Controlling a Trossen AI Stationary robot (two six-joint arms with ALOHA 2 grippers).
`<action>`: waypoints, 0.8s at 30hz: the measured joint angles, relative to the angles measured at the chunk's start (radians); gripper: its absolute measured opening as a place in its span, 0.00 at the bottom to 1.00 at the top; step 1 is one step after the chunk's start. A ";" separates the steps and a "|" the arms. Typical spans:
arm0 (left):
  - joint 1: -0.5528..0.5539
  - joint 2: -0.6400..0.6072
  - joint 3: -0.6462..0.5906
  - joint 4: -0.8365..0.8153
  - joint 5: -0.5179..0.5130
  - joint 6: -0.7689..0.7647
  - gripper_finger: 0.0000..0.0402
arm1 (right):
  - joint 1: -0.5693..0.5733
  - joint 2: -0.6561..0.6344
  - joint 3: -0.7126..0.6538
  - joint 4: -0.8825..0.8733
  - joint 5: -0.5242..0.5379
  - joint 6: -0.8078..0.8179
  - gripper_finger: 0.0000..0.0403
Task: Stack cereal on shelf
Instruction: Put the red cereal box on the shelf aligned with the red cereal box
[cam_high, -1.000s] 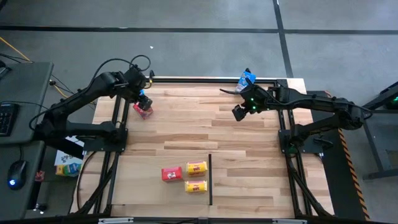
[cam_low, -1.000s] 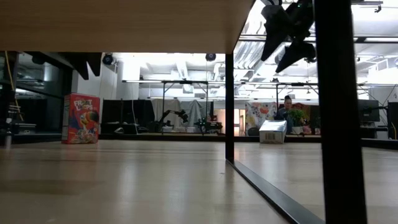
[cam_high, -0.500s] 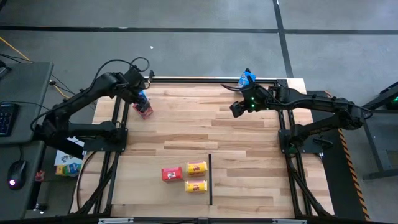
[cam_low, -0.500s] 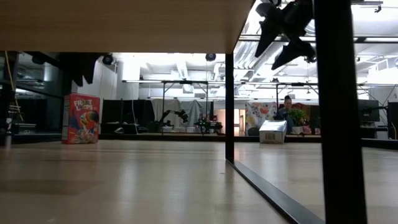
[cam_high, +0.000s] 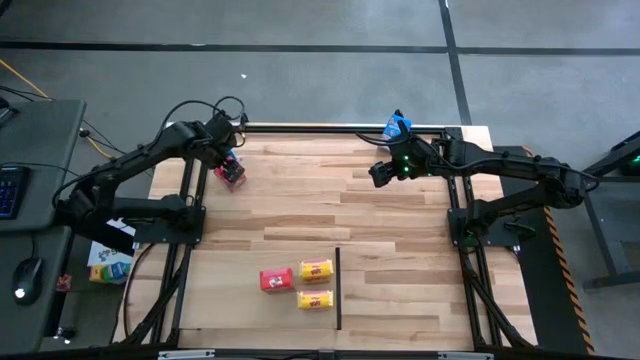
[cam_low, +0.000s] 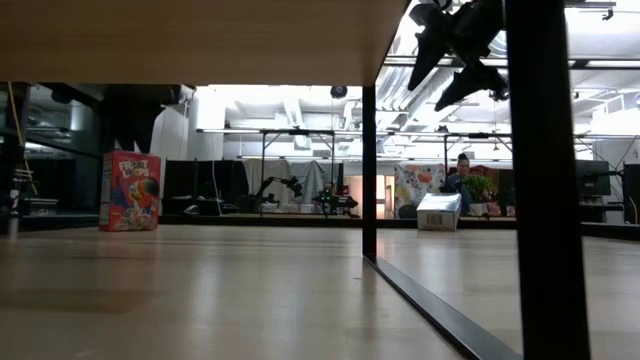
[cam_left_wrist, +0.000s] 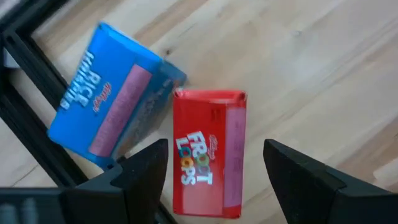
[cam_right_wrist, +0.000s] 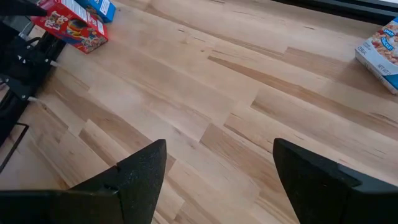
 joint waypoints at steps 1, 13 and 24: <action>0.000 0.009 0.000 -0.006 0.003 0.007 0.64 | 0.000 0.000 0.000 0.000 0.000 -0.001 0.71; -0.013 0.126 0.000 -0.010 0.031 0.024 0.64 | 0.000 0.000 0.000 0.000 0.034 -0.002 0.71; -0.014 0.157 0.000 -0.011 -0.008 0.015 0.63 | 0.000 0.000 0.000 0.000 0.076 -0.002 0.71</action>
